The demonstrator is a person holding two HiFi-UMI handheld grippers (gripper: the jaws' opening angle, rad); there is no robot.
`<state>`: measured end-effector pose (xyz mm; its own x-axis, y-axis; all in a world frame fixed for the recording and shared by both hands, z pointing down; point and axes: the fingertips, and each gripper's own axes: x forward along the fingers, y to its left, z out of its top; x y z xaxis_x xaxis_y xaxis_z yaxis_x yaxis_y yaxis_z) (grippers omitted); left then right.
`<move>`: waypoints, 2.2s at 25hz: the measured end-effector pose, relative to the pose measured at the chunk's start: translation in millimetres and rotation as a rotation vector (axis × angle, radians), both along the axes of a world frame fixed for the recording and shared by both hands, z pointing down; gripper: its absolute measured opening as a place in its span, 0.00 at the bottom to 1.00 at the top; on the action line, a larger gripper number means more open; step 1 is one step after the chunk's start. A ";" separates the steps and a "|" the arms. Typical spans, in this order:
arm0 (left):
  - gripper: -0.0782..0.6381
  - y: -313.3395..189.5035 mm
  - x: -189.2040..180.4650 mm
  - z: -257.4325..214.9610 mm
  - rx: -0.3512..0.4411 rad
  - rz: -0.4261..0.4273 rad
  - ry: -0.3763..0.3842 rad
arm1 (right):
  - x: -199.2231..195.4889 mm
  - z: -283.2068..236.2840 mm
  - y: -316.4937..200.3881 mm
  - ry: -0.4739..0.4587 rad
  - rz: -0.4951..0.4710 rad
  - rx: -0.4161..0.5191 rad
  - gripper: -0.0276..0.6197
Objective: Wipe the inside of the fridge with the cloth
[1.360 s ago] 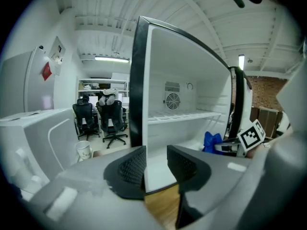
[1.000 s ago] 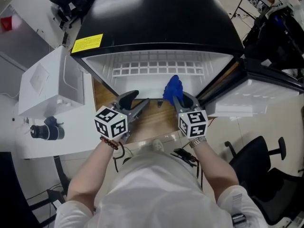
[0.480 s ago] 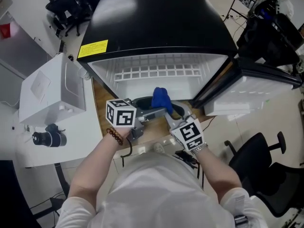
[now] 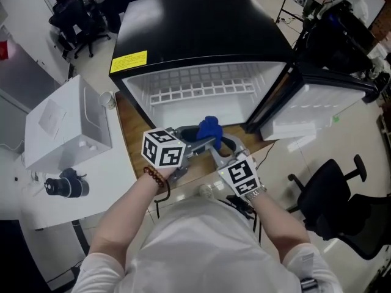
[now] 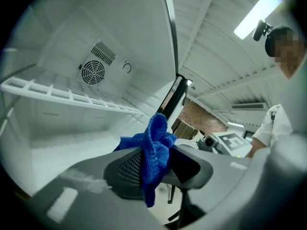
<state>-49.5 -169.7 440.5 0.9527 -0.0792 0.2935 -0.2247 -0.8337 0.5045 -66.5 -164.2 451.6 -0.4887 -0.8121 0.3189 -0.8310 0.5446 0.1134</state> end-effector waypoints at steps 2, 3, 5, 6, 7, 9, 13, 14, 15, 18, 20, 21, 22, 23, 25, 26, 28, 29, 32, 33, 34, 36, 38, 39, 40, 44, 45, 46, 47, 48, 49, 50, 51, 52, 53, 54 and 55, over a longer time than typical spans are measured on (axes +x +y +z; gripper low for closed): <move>0.32 1.4 1.9 -2.9 0.048 -0.007 -0.017 | 3.9 0.4 0.9 -0.013 0.049 -0.012 0.20; 0.30 1.8 3.0 -4.3 0.066 -0.014 -0.020 | 6.5 0.7 1.5 -0.024 0.074 -0.021 0.21; 0.29 2.8 5.4 -6.5 0.098 -0.028 -0.023 | 13.3 3.4 4.5 -0.040 0.128 -0.042 0.23; 0.28 3.3 6.5 -7.7 0.113 -0.036 -0.023 | 17.4 5.8 6.9 -0.045 0.157 -0.053 0.23; 0.28 3.5 7.4 -9.0 0.129 -0.044 -0.023 | 21.5 7.9 9.6 -0.048 0.185 -0.062 0.23; 0.27 3.9 9.2 -11.8 0.161 -0.057 -0.024 | 29.0 10.3 15.9 -0.057 0.234 -0.075 0.23; 0.27 5.1 13.9 -16.1 0.208 -0.076 -0.013 | 42.0 14.6 28.3 -0.073 0.301 -0.092 0.23; 0.27 4.2 15.6 -17.0 0.214 -0.084 -0.008 | 45.9 15.4 30.1 -0.075 0.315 -0.095 0.23; 0.27 3.2 17.8 -17.3 0.220 -0.092 -0.004 | 50.8 15.6 31.7 -0.077 0.330 -0.097 0.23; 0.27 -0.2 28.0 -14.2 0.243 -0.115 -0.014 | 70.5 15.1 35.8 -0.077 0.373 -0.098 0.23; 0.27 -5.3 36.7 -10.9 0.261 -0.136 -0.023 | 84.5 16.3 37.1 -0.077 0.389 -0.104 0.23; 0.27 -8.9 41.4 -9.3 0.272 -0.149 -0.029 | 91.5 17.2 37.2 -0.079 0.394 -0.110 0.23; 0.27 -12.9 46.4 -7.6 0.282 -0.163 -0.033 | 98.5 17.7 36.7 -0.084 0.398 -0.118 0.23; 0.27 -16.9 51.8 -5.7 0.291 -0.176 -0.038 | 105.4 17.4 36.1 -0.091 0.399 -0.125 0.23; 0.27 -24.0 64.0 -1.0 0.301 -0.201 -0.045 | 118.2 14.7 35.3 -0.112 0.396 -0.133 0.23; 0.27 -27.2 70.8 1.7 0.306 -0.211 -0.048 | 124.3 12.9 34.8 -0.121 0.391 -0.131 0.23; 0.27 -34.0 84.8 6.5 0.318 -0.229 -0.052 | 135.8 8.9 32.9 -0.129 0.381 -0.121 0.19; 0.27 -37.7 91.8 8.7 0.325 -0.235 -0.055 | 141.3 6.9 31.6 -0.127 0.375 -0.114 0.15; 0.27 -47.7 110.1 16.6 0.343 -0.255 -0.067 | 156.8 3.0 28.2 -0.113 0.360 -0.100 0.07; 0.27 -50.6 115.0 19.8 0.346 -0.263 -0.072 | 161.5 2.6 27.5 -0.109 0.355 -0.099 0.06; 0.27 -53.5 119.1 23.2 0.349 -0.272 -0.076 | 165.9 2.6 27.0 -0.104 0.351 -0.099 0.05; 0.27 -60.0 126.0 30.2 0.350 -0.291 -0.083 | 173.2 4.2 26.0 -0.096 0.340 -0.103 0.05; 0.27 -67.7 131.4 37.4 0.343 -0.310 -0.090 | 177.7 6.8 24.2 -0.094 0.322 -0.112 0.05; 0.27 -71.2 133.8 40.9 0.339 -0.319 -0.093 | 178.9 8.2 23.6 -0.096 0.310 -0.117 0.05; 0.27 -74.2 136.1 44.3 0.335 -0.326 -0.096 | 179.5 9.8 23.1 -0.098 0.297 -0.122 0.05; 0.27 -83.7 148.4 52.7 0.341 -0.338 -0.097 | 180.7 14.7 18.4 -0.112 0.253 -0.135 0.05; 0.27 -85.3 152.2 54.3 0.344 -0.338 -0.096 | 180.9 15.3 16.8 -0.115 0.245 -0.136 0.05; 0.27 -86.7 155.7 56.1 0.346 -0.336 -0.095 | 180.7 15.6 15.3 -0.116 0.236 -0.136 0.05; 0.27 -87.9 158.7 57.9 0.348 -0.336 -0.096 | 180.3 15.5 14.0 -0.118 0.227 -0.135 0.05; 0.27 -89.4 160.8 59.3 0.351 -0.338 -0.096 | 179.9 15.1 12.7 -0.119 0.218 -0.133 0.05; 0.27 -91.4 161.9 60.4 0.353 -0.343 -0.095 | 179.9 14.7 11.5 -0.119 0.210 -0.132 0.05; 0.27 -93.8 162.3 61.6 0.352 -0.352 -0.094 | 180.4 14.6 10.3 -0.120 0.203 -0.131 0.05; 0.27 -96.3 162.2 63.2 0.351 -0.360 -0.096 | 181.3 14.8 9.2 -0.120 0.197 -0.131 0.05; 0.27 -98.7 162.1 64.9 0.349 -0.368 -0.098 | 182.3 15.3 8.6 -0.120 0.194 -0.132 0.05; 0.27 -100.9 162.3 66.4 0.350 -0.374 -0.101 | 183.0 16.2 8.3 -0.120 0.191 -0.134 0.05; 0.26 -102.9 162.6 67.6 0.351 -0.380 -0.103 | 183.3 17.1 8.4 -0.121 0.187 -0.136 0.05; 0.26 -104.9 162.7 68.7 0.353 -0.385 -0.106 | 183.3 18.1 8.6 -0.122 0.183 -0.138 0.05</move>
<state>113.2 -274.6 509.2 0.8015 -0.5290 0.2789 -0.5828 -0.7955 0.1659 116.8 -155.6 469.7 -0.3796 -0.8433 0.3804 -0.9199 0.3877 -0.0585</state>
